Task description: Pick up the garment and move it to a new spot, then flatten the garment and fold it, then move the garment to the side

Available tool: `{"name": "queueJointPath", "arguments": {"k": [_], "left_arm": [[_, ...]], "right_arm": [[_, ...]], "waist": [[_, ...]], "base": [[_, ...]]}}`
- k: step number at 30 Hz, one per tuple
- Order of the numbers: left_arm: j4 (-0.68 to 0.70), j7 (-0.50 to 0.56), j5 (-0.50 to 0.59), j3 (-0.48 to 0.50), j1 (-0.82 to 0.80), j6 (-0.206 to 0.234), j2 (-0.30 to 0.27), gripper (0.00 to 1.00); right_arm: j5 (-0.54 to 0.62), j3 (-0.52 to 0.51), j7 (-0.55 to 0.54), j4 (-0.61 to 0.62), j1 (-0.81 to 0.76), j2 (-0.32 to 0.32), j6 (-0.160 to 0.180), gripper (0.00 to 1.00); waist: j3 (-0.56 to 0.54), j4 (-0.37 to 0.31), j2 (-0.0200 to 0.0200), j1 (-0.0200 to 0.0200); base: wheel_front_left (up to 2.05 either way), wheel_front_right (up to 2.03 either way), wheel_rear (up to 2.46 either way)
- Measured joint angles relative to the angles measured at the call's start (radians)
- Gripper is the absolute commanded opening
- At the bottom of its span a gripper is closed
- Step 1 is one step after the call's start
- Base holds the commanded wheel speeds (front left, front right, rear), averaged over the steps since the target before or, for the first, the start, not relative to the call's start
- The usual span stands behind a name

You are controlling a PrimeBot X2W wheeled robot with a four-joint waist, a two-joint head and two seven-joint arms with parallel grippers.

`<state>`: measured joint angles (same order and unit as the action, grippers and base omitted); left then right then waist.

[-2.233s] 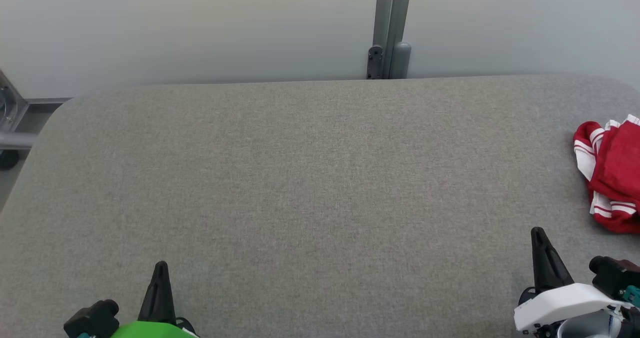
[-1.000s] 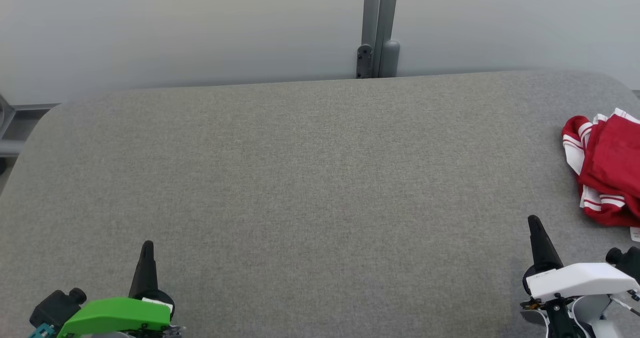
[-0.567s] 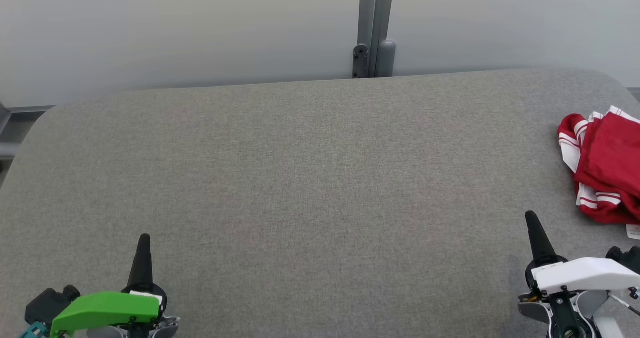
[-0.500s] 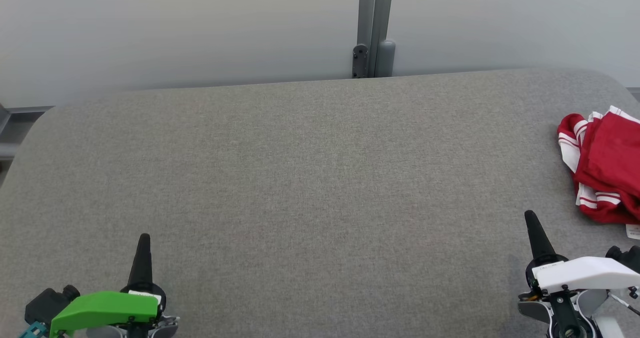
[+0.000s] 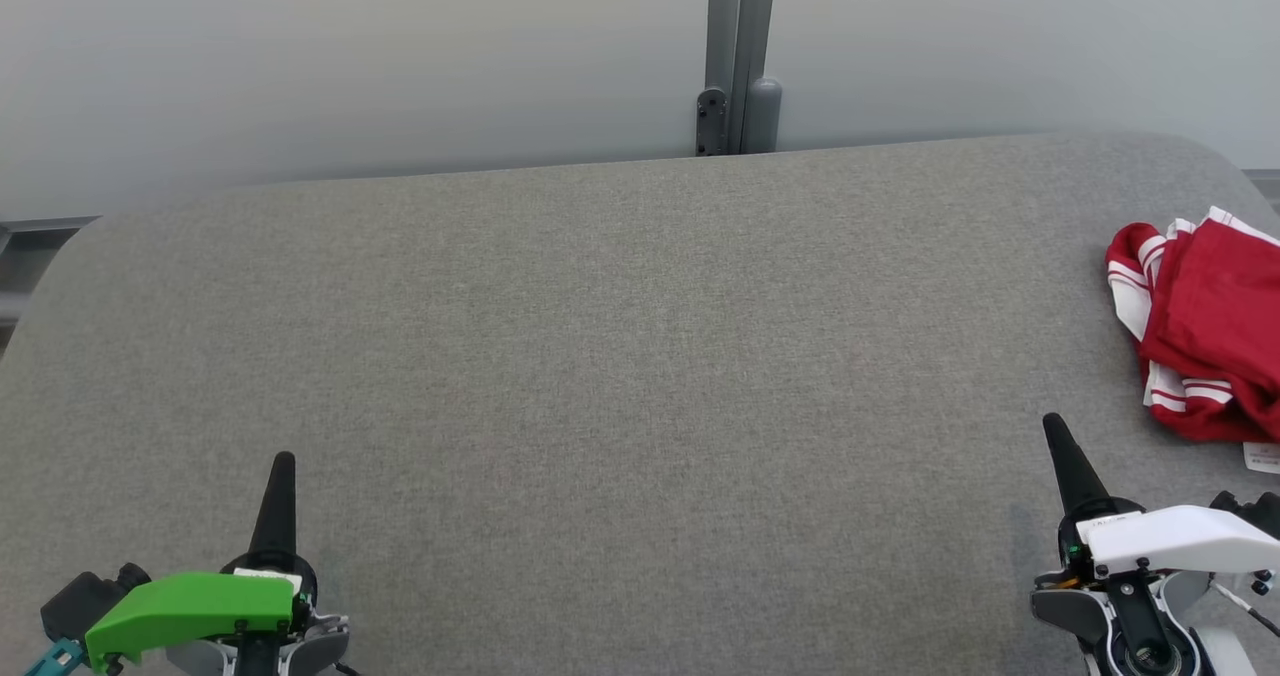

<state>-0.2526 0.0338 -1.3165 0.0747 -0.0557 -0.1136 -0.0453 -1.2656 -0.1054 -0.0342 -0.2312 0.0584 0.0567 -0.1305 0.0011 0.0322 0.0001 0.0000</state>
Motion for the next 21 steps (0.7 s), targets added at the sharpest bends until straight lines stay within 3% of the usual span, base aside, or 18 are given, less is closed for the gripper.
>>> {"name": "queueJointPath", "arguments": {"k": [21], "left_arm": [[0.004,0.043,-0.159,0.021,-0.025,-0.008,-0.001,0.0]], "right_arm": [[-0.185,-0.004,-0.043,-0.007,0.027,-0.004,0.0,0.0]], "waist": [[0.001,-0.016,0.0,0.0]], "base": [[0.0,0.0,0.0]]}}
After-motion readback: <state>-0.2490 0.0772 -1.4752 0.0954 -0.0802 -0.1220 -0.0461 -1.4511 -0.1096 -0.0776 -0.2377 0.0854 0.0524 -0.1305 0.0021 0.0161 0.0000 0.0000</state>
